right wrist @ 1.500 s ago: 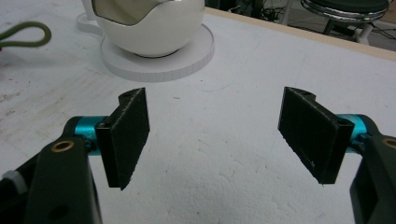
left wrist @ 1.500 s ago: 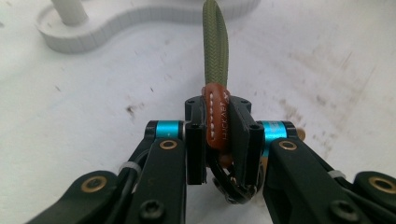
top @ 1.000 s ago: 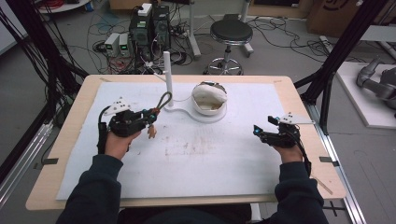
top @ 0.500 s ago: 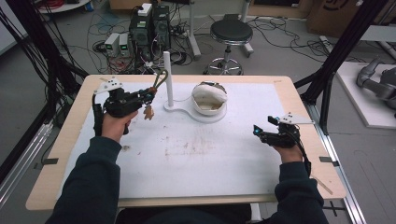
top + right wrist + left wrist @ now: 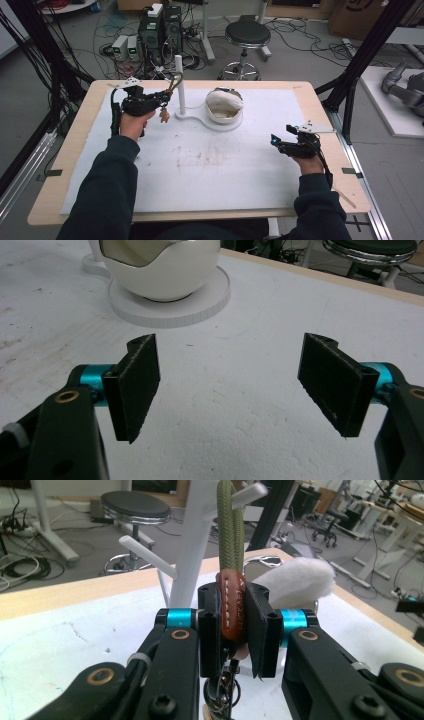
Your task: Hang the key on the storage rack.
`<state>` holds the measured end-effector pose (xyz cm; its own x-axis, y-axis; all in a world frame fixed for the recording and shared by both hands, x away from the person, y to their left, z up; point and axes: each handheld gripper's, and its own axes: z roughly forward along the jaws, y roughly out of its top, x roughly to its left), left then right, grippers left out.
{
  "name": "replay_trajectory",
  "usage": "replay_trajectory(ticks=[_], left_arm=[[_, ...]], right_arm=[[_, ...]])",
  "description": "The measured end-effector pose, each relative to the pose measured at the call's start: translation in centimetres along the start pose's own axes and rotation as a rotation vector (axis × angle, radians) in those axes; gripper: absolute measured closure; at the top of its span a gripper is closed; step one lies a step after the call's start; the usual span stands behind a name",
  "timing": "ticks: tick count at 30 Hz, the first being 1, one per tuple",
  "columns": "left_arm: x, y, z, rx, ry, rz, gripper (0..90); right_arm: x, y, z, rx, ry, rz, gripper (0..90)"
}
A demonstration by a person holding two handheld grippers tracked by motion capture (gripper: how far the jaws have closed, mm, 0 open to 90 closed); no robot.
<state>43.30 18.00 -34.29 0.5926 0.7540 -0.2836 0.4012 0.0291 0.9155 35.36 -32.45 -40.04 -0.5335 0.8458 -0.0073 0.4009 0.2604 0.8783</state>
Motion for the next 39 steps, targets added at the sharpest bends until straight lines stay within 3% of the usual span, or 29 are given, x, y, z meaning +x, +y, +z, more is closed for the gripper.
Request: replay_trajectory(ticks=[6,18,22,26,29,33,34,37,39], left_arm=[[0.0,-0.5,1.3,0.043,0.048,0.018,76.9],[-0.3,-1.1,2.0,0.072,0.067,0.035,75.2],[0.0,-1.2,1.8,0.093,0.064,0.005,65.0],[-0.1,-0.8,1.0,0.066,0.047,0.006,56.6],[-0.1,-0.8,0.5,0.069,0.01,0.008,45.1],[-0.1,-1.7,-0.9,0.022,-0.042,0.022,32.9],[0.0,-2.1,-1.4,0.018,-0.049,0.033,32.9],[0.4,-3.4,-2.7,0.0,-0.042,0.081,22.1],[0.6,-4.7,-4.1,-0.027,-0.033,0.148,22.1]], right_arm=[[-0.1,-0.1,0.0,0.003,-0.001,0.001,25.2],[-0.1,-0.1,-0.1,-0.008,-0.005,-0.009,25.4],[-0.1,-0.1,-0.1,-0.008,-0.005,-0.009,25.4],[-0.1,-0.1,-0.1,-0.007,-0.007,-0.002,25.4],[-0.1,-0.1,-0.1,-0.008,-0.006,-0.003,25.4],[-0.1,-0.1,-0.2,-0.015,-0.003,-0.002,25.4],[-0.1,-0.1,-0.2,-0.015,-0.003,-0.002,25.4],[-0.1,-0.1,-0.3,-0.019,0.014,-0.001,25.4],[0.0,-0.1,-0.3,-0.024,0.023,-0.006,25.3]])
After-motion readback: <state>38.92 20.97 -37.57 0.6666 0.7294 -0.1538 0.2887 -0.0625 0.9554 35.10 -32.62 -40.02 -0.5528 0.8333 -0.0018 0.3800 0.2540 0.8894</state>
